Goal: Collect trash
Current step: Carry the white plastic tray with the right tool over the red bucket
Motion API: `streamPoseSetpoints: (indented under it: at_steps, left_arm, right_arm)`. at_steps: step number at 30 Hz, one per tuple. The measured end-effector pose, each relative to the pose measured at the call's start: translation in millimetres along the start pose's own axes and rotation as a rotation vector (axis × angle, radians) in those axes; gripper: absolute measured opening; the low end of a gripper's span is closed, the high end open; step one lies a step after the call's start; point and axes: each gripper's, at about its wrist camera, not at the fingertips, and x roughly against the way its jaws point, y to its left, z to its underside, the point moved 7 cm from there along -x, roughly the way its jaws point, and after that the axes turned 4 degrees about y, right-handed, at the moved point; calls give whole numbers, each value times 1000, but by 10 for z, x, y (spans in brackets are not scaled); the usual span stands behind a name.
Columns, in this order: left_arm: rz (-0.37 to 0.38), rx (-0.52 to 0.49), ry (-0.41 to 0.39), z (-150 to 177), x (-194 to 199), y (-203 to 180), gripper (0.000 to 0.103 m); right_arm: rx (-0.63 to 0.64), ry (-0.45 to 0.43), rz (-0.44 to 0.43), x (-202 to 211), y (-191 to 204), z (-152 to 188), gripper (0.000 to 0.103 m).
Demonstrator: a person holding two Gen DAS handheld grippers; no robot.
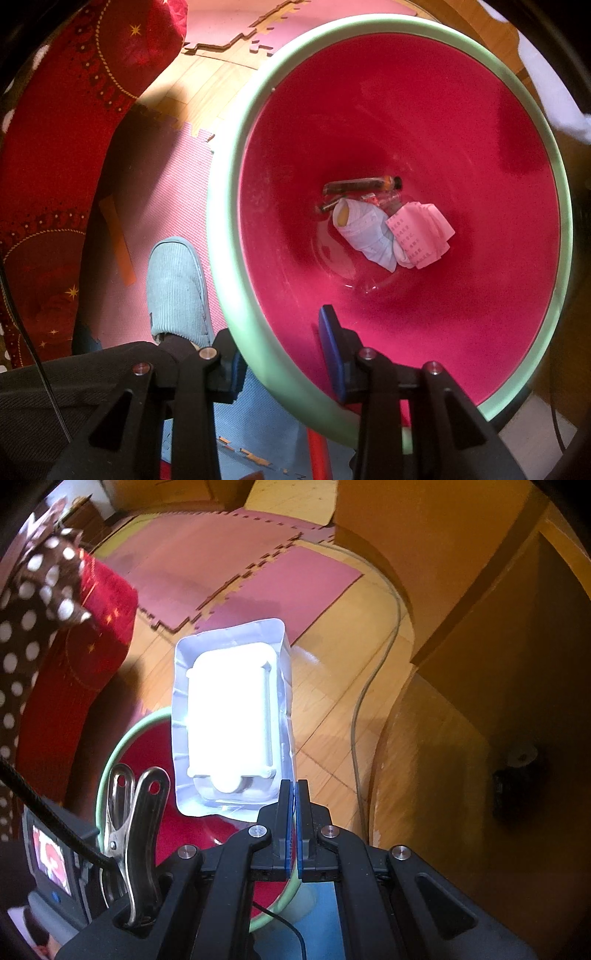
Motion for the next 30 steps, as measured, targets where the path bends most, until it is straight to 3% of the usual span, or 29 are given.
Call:
streamPoseSetpoints:
  at_steps: [30]
  left_arm:
    - [0, 1, -1, 6, 3, 9, 36]
  right_arm:
    - [202, 155, -63, -500, 591, 587, 2]
